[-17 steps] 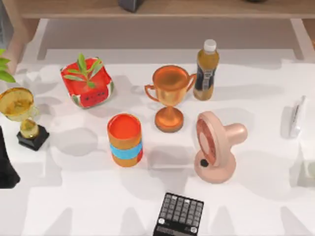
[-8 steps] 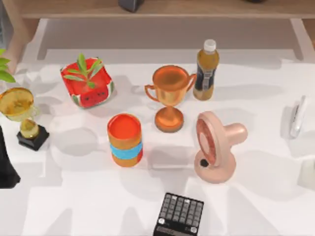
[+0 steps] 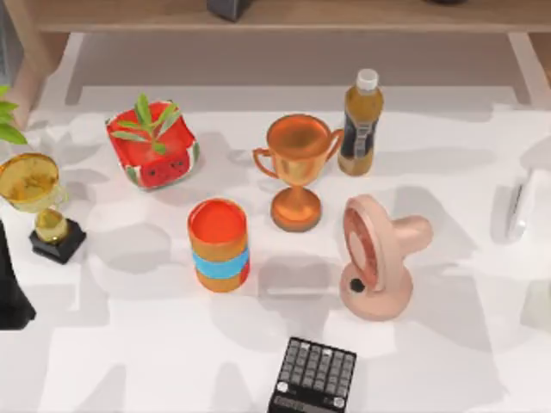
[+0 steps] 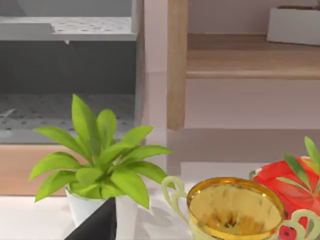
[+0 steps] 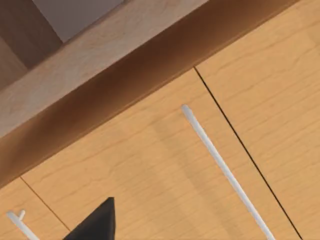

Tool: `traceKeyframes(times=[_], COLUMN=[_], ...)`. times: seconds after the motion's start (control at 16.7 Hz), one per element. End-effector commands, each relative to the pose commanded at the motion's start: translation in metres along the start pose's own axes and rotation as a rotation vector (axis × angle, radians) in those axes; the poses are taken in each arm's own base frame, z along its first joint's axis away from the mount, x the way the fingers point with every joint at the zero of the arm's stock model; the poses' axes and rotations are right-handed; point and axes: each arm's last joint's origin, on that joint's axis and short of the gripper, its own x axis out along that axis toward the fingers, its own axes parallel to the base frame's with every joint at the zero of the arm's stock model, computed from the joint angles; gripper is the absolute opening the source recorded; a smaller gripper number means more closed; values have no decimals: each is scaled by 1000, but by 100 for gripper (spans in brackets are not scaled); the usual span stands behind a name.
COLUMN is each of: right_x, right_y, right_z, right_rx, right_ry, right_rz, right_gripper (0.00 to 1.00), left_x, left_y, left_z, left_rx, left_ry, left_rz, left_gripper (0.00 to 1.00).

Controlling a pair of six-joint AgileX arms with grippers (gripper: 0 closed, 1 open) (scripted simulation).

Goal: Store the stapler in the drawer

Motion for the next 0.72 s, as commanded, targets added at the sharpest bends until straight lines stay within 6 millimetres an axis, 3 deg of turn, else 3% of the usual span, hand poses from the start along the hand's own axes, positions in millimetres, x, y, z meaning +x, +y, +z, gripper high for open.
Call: traceKeyframes(times=[0.18, 0.36, 0.54, 0.72], right_x=[51, 84, 100, 106], right_y=[12, 37, 61, 76], right_z=[-50, -104, -147, -171], right_rx=[-200, -367, -492, -563], right_ry=[9, 14, 14, 11], right_rz=[9, 20, 27, 27], right_gripper=[100, 100, 100, 100], left_x=[0, 0, 0, 0], left_y=[0, 0, 0, 0], left_z=[0, 0, 0, 0], left_rx=[0, 0, 0, 0], left_ry=[0, 0, 0, 0], left_rz=[0, 0, 0, 0], left_gripper=[100, 100, 100, 100])
